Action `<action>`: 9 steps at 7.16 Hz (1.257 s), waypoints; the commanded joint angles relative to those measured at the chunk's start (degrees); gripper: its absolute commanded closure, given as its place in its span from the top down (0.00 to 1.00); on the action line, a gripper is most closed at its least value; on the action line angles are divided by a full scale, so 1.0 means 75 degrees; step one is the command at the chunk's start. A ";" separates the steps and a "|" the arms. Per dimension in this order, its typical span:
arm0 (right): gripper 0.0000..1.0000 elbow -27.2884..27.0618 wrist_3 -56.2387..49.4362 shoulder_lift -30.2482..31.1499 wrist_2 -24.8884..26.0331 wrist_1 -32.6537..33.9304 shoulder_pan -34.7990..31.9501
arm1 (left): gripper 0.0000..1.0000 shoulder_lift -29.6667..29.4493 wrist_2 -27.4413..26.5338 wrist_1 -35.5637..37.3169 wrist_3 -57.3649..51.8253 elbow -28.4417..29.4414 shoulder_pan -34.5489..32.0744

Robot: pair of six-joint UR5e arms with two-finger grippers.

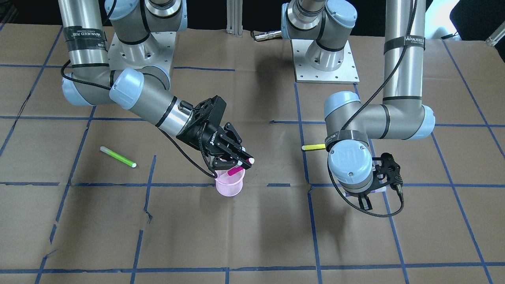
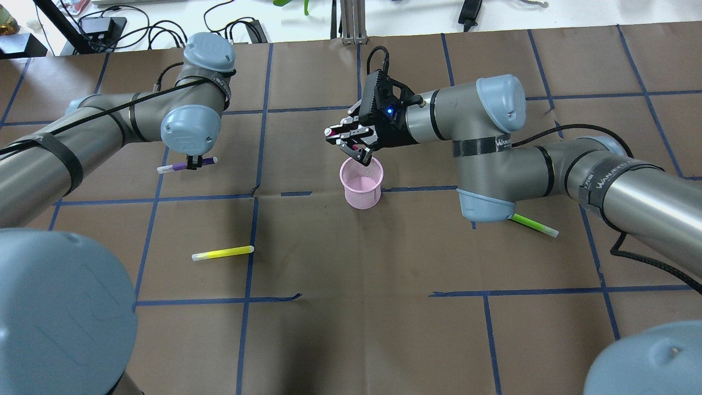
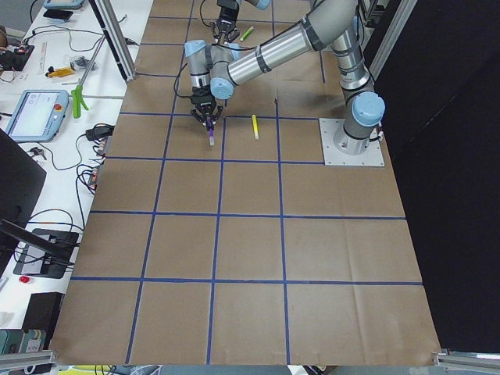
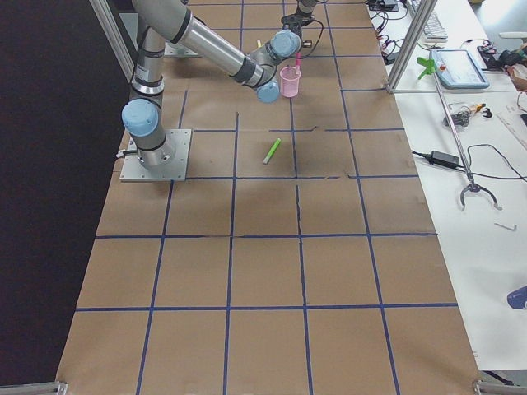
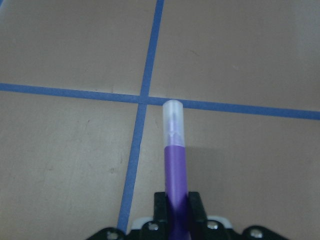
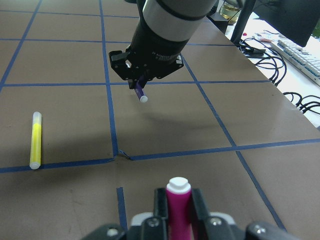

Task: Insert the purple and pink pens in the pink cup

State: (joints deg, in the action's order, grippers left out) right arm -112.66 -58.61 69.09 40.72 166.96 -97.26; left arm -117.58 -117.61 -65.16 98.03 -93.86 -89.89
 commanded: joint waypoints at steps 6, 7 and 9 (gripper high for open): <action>0.17 -0.0622 0.0584 -0.0024 0.0066 0.0706 -0.0239 | 0.00 0.2854 0.2269 -0.1460 -0.2296 0.0162 0.0253; 0.17 -0.0623 0.0561 -0.0047 0.0066 0.0707 -0.0169 | 0.00 0.2961 0.2612 -0.1460 -0.2544 0.0198 0.0312; 0.17 -0.0611 0.0503 -0.0129 0.0055 0.0719 -0.0005 | 0.00 0.3032 0.3092 -0.1460 -0.2932 0.0222 0.0336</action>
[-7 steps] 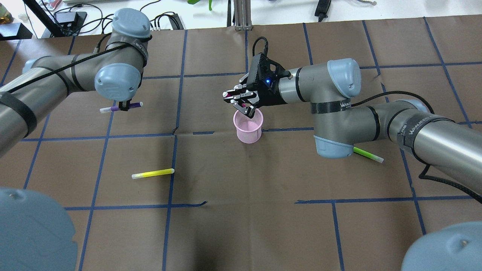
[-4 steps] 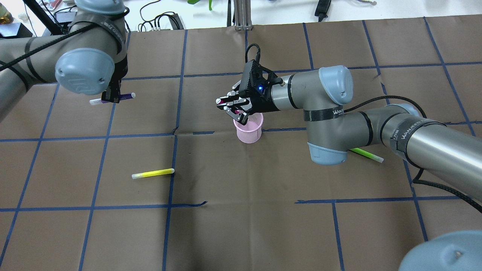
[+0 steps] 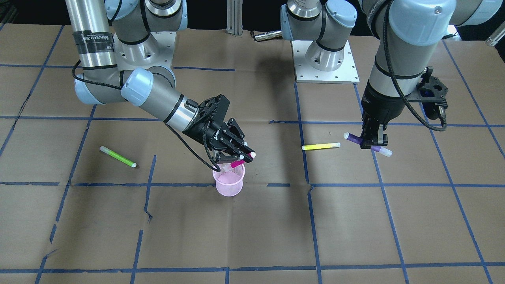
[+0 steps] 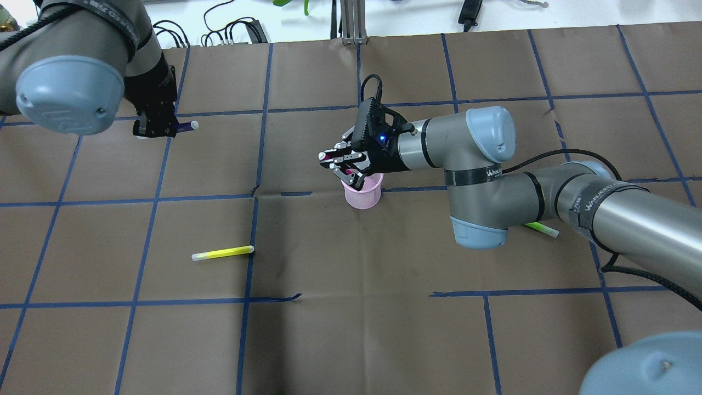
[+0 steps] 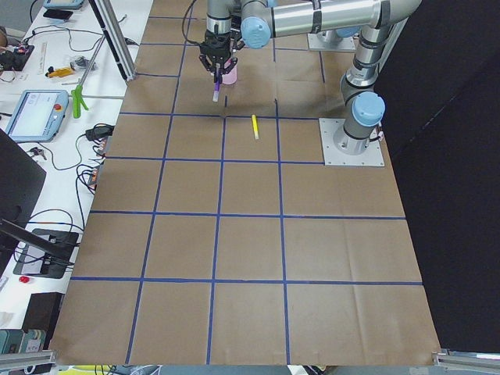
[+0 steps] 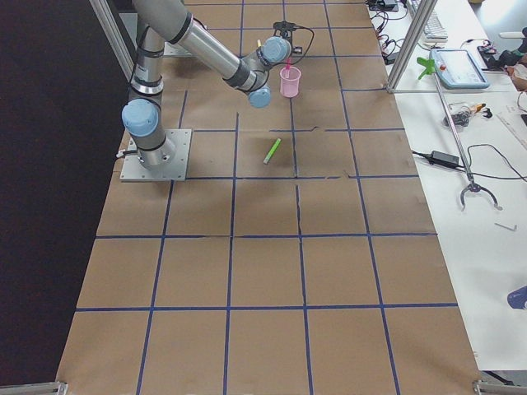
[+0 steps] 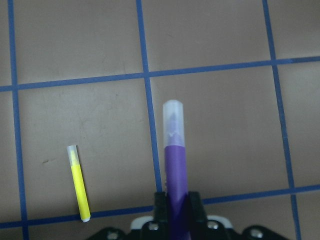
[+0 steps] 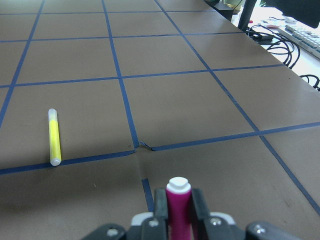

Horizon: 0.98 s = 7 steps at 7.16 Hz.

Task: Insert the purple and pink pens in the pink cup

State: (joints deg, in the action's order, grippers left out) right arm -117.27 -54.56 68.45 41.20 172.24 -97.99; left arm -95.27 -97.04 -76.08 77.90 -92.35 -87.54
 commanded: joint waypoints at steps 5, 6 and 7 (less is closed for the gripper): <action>0.91 0.0026 0.1062 -0.0033 0.0038 -0.0102 0.0081 | 0.00 0.0012 0.1618 0.0101 -0.0297 0.0020 0.0047; 0.95 0.0096 0.1088 0.0025 0.0154 -0.0137 0.0093 | 0.00 0.0012 0.1630 0.0078 -0.0111 0.0008 0.0059; 0.96 0.0386 0.1088 0.0176 0.0898 -0.0938 0.0093 | 0.00 0.0000 0.1630 0.0066 0.0111 0.0008 0.0059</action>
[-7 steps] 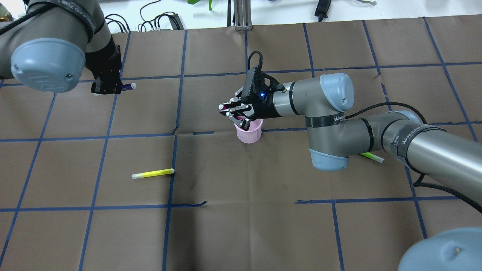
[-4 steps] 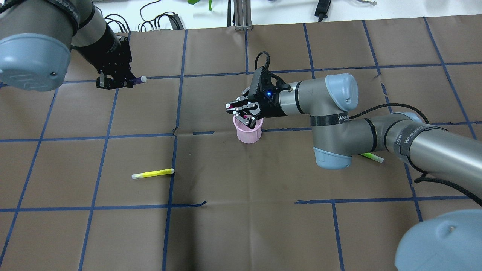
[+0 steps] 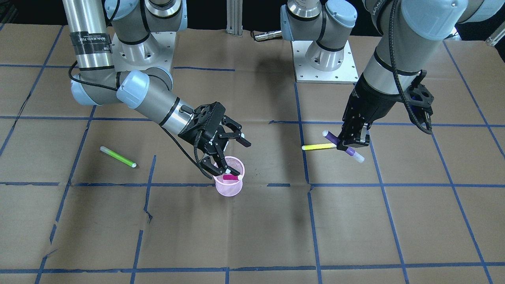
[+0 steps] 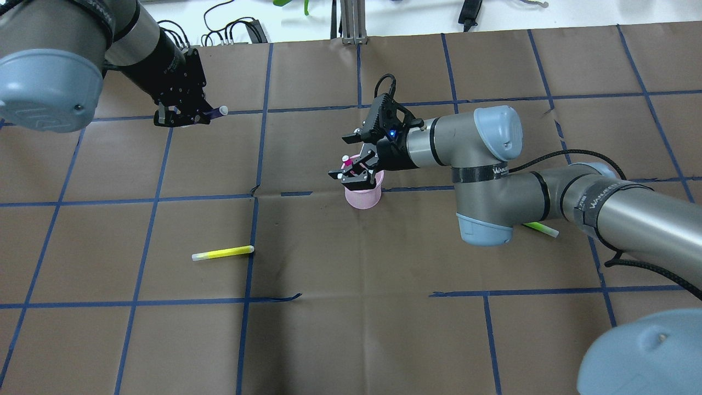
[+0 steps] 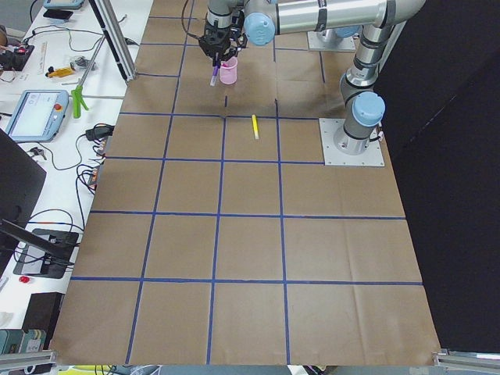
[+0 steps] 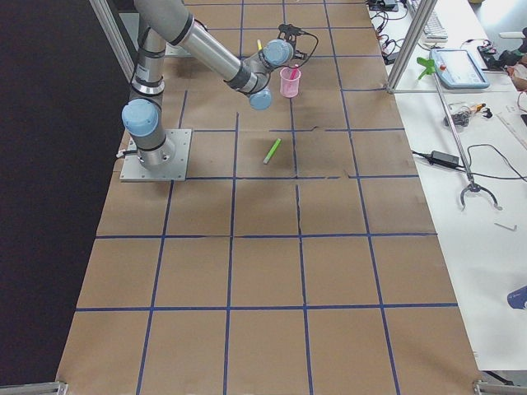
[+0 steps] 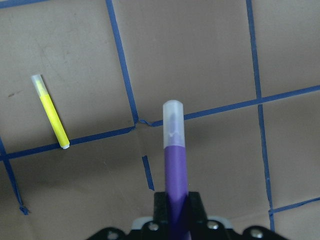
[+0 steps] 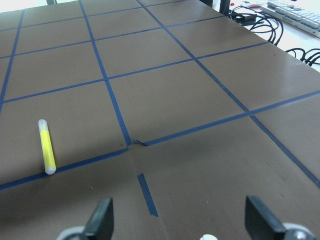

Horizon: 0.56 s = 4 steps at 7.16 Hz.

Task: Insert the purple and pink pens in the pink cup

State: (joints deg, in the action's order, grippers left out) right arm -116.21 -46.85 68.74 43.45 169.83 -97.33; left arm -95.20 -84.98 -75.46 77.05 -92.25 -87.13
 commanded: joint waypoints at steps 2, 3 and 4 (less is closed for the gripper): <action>0.98 0.1985 0.0060 0.0967 0.2597 -0.4949 0.0017 | 0.00 -0.0022 0.0023 -0.0028 0.0447 -0.0017 0.0004; 0.99 0.2644 0.0083 0.1215 0.3688 -0.6572 0.0168 | 0.00 -0.0022 0.0023 -0.0028 0.0542 -0.0017 0.0004; 1.00 0.2906 0.0814 0.1403 0.4430 -0.7493 0.0529 | 0.00 -0.0057 0.0034 -0.0028 0.0554 -0.0005 -0.0007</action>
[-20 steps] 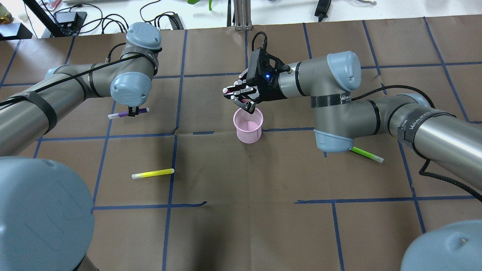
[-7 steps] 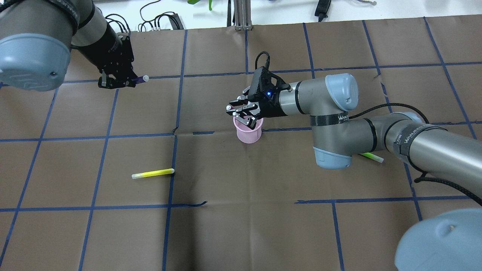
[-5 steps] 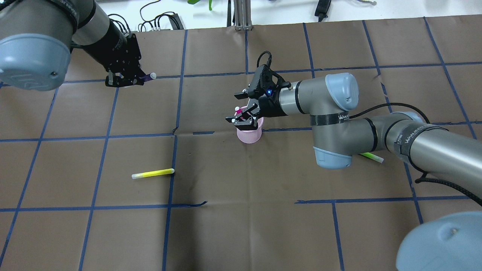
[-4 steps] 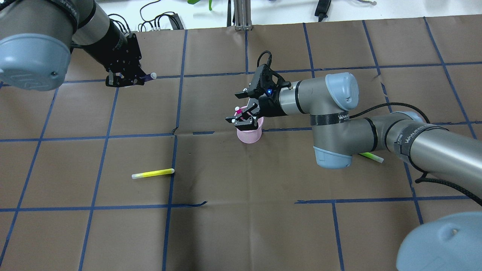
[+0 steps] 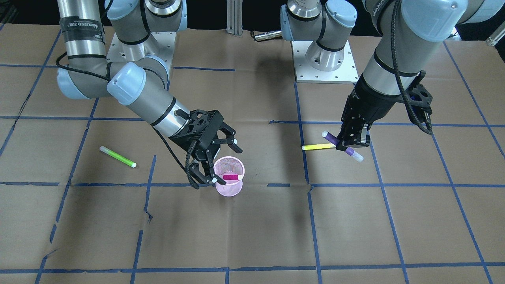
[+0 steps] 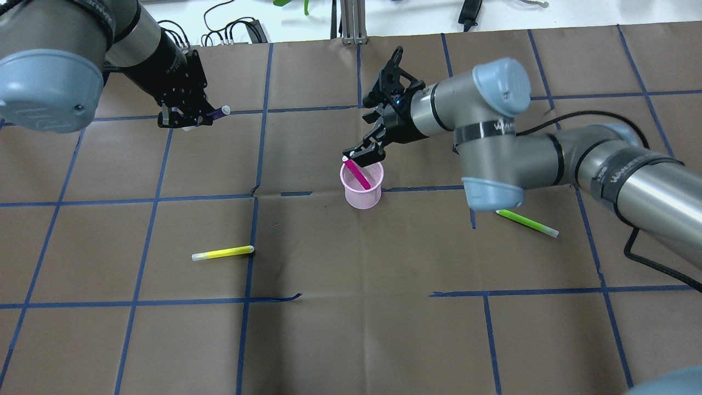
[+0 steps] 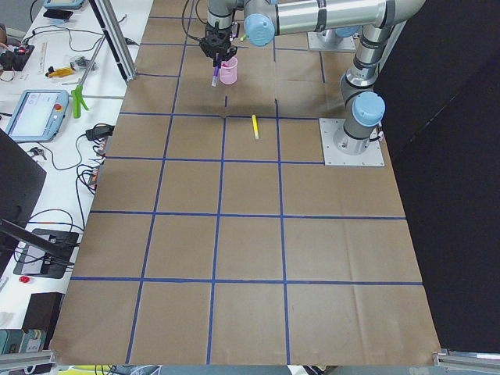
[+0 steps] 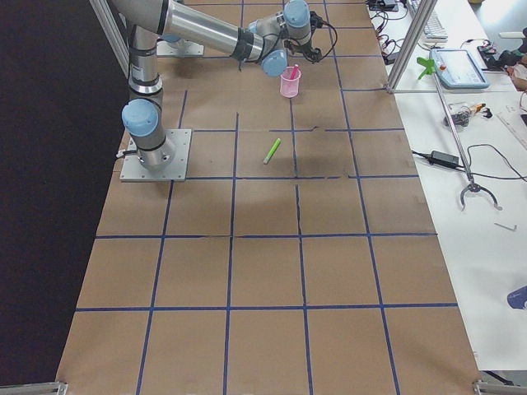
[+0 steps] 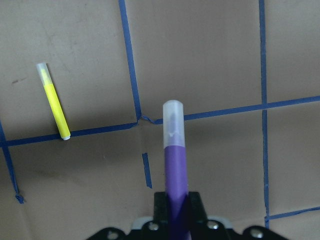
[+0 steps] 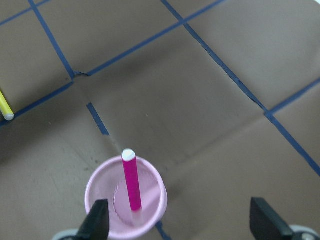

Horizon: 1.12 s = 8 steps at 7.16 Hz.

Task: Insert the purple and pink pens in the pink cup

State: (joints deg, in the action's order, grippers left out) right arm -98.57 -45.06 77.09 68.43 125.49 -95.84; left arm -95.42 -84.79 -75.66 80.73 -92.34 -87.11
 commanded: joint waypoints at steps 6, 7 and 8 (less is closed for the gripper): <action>1.00 0.1139 0.6214 0.2130 0.3052 -0.4926 0.1213 | 0.01 -0.0379 0.2569 0.0511 0.1912 -0.0156 -0.0068; 1.00 0.1676 0.6312 0.2084 0.2971 -0.5557 0.1213 | 0.01 -0.0519 0.3155 0.0885 0.2356 -0.0157 -0.0150; 1.00 0.1949 0.6510 0.2049 0.2576 -0.5645 0.1155 | 0.01 -0.0624 0.3277 0.1213 0.2686 -0.0168 -0.0337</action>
State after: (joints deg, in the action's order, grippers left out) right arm -87.09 1.62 92.64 90.07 85.71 -86.87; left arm -99.08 -62.98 -69.49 97.58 -93.49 -88.37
